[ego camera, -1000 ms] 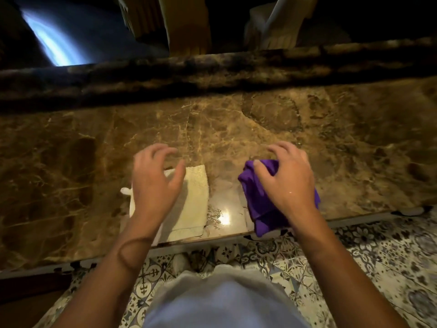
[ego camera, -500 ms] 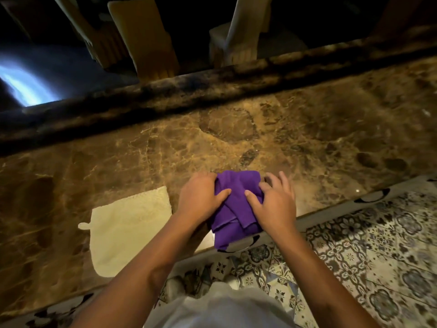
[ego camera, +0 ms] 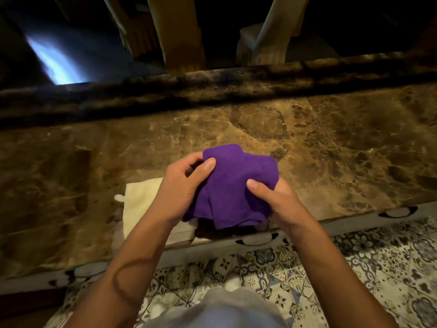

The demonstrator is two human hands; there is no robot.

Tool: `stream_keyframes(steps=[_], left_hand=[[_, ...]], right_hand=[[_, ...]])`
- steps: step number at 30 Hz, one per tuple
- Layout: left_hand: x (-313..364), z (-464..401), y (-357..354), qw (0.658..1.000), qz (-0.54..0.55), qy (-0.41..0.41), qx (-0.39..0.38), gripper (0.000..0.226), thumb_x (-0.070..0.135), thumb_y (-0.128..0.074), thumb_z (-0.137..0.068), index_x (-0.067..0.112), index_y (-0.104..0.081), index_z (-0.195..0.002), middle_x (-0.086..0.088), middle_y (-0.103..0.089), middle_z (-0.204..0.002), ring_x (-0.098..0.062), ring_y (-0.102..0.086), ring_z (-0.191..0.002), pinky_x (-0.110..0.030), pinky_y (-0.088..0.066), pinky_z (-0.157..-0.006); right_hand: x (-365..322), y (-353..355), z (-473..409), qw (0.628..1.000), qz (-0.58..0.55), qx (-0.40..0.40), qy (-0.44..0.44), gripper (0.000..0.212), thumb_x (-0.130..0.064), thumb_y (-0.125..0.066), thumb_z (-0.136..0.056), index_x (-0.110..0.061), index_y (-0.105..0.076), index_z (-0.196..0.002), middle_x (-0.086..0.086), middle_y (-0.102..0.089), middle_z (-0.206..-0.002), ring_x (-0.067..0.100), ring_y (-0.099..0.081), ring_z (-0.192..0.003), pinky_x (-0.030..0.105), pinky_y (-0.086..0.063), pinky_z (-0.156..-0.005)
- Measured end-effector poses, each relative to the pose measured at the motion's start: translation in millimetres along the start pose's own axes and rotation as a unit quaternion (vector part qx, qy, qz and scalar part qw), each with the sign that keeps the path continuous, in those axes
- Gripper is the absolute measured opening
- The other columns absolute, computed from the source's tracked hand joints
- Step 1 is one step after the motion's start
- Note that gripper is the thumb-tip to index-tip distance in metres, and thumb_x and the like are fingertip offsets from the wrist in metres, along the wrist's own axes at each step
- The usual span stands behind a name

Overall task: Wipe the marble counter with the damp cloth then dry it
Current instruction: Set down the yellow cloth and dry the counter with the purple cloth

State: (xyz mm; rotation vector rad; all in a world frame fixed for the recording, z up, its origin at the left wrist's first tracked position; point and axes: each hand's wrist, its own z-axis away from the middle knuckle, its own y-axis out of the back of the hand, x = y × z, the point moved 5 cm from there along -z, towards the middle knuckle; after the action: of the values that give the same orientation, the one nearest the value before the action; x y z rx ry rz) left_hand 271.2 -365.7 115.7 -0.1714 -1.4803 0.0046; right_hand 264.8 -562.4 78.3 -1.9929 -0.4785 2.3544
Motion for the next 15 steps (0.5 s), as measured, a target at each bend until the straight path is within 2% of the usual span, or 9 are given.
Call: stream_keyframes(steps=[2, 4, 6, 8, 11, 15], left_hand=[[7.4, 17.0, 26.5, 0.999, 0.002, -0.02, 0.032, 0.021, 0.04, -0.067, -0.093, 0.033, -0.079, -0.108, 0.0, -0.079, -0.113, -0.015, -0.073, -0.106, -0.025, -0.056, -0.086], [10.1, 34.4, 57.1, 0.998, 0.018, -0.023, 0.058, 0.022, 0.04, -0.068, -0.091, 0.031, -0.078, -0.108, -0.002, -0.079, -0.114, -0.016, -0.073, -0.106, -0.027, -0.057, -0.086], [8.4, 53.3, 89.6, 0.997, 0.038, -0.006, 0.064, 0.031, 0.043, -0.074, -0.083, 0.028, -0.078, -0.109, -0.004, -0.079, -0.115, -0.018, -0.074, -0.108, -0.028, -0.058, -0.087], [6.6, 73.5, 122.2, 0.998, 0.028, 0.004, 0.053, 0.042, 0.045, -0.079, -0.074, 0.023, -0.075, -0.11, 0.001, -0.08, -0.112, -0.011, -0.075, -0.103, -0.022, -0.057, -0.083], [8.1, 106.3, 171.9, 0.998, 0.011, -0.005, 0.068, 0.041, 0.044, -0.082, -0.068, 0.022, -0.077, -0.103, 0.007, -0.082, -0.103, -0.003, -0.075, -0.094, -0.015, -0.055, -0.077], [18.9, 138.7, 237.0, 0.989, -0.003, -0.06, 0.133, 0.025, 0.028, -0.081, -0.081, 0.025, -0.076, -0.105, 0.009, -0.081, -0.104, -0.002, -0.075, -0.094, -0.014, -0.054, -0.078]], right_hand=[[-1.9, -36.8, 1.1, 1.0, 0.024, -0.008, 0.011, 0.042, -0.052, -0.089, -0.069, -0.039, -0.079, -0.108, -0.008, -0.079, -0.113, 0.009, -0.073, -0.107, 0.021, -0.056, -0.086], [-6.2, -74.6, 3.3, 0.997, 0.062, -0.002, 0.041, 0.027, -0.043, -0.08, -0.079, -0.043, -0.079, -0.106, -0.013, -0.079, -0.111, 0.003, -0.073, -0.105, 0.016, -0.055, -0.084], [-8.4, -114.3, 6.9, 0.993, 0.098, -0.006, 0.069, 0.023, -0.039, -0.075, -0.084, -0.046, -0.078, -0.106, -0.017, -0.078, -0.111, 0.001, -0.072, -0.106, 0.013, -0.053, -0.084], [-4.5, -153.0, 12.0, 0.99, 0.113, -0.01, 0.083, 0.02, -0.037, -0.074, -0.087, -0.044, -0.078, -0.105, -0.016, -0.079, -0.109, 0.002, -0.073, -0.103, 0.013, -0.054, -0.083], [9.9, -207.9, 18.5, 0.989, 0.126, -0.01, 0.078, 0.019, -0.043, -0.073, -0.087, -0.042, -0.078, -0.105, -0.012, -0.08, -0.108, 0.006, -0.074, -0.103, 0.02, -0.057, -0.084], [33.5, -269.2, 24.8, 0.984, 0.166, -0.03, 0.056, 0.035, -0.051, -0.066, -0.091, -0.03, -0.076, -0.117, -0.011, -0.078, -0.113, 0.008, -0.072, -0.11, 0.037, -0.056, -0.097]])
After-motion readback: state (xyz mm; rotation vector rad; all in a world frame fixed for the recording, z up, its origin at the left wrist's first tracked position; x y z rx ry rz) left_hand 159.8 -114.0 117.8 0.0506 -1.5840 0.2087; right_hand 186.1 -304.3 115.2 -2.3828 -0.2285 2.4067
